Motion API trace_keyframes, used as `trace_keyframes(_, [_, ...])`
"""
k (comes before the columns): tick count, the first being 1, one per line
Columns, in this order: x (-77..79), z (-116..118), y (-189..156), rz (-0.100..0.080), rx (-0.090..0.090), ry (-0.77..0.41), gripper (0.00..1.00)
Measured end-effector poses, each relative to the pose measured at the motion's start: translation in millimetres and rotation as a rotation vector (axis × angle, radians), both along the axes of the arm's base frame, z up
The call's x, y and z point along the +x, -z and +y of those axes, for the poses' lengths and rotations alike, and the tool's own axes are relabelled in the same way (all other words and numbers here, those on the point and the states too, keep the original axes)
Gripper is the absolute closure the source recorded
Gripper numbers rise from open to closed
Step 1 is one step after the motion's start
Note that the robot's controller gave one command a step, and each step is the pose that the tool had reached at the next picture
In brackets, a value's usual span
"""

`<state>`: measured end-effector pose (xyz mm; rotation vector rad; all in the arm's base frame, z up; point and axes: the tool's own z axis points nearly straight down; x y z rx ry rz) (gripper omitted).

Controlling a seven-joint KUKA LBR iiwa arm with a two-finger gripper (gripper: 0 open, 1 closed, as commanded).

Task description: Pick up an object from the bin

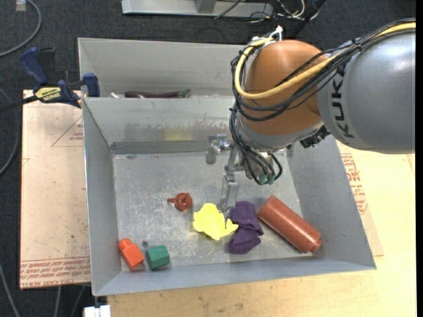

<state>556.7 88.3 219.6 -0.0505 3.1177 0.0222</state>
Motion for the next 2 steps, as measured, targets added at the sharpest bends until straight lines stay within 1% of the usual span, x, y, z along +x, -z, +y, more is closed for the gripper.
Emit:
trace_keyframes(1, [0.0, 0.0, 0.0, 0.000, 0.000, 0.000, 0.00])
trace_keyframes(2, [-33.1, -0.8, 47.3, -0.006, 0.002, 0.027, 0.00])
